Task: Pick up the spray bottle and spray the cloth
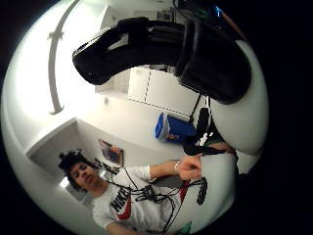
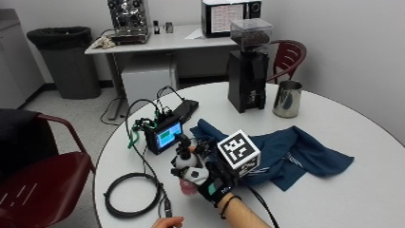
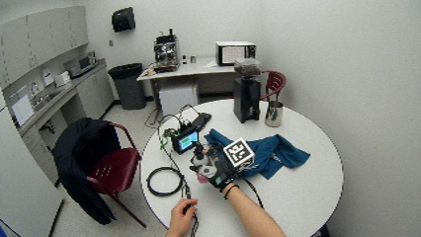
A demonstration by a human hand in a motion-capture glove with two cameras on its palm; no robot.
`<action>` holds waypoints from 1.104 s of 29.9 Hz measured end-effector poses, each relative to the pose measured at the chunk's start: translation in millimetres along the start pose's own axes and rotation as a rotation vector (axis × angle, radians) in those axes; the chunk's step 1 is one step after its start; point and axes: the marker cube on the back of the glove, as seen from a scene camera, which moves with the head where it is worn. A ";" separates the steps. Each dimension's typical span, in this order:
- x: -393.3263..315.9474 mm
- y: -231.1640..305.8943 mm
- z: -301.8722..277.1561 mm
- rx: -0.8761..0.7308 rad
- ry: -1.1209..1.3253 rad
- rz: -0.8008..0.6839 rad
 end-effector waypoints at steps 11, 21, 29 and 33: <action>24.8 11.3 13.9 -0.022 -0.008 0.004; 36.7 26.4 10.8 -0.009 -0.058 -0.009; 3.3 53.1 -22.4 -0.014 -0.008 -0.032; -14.3 77.1 -51.9 0.008 0.081 -0.033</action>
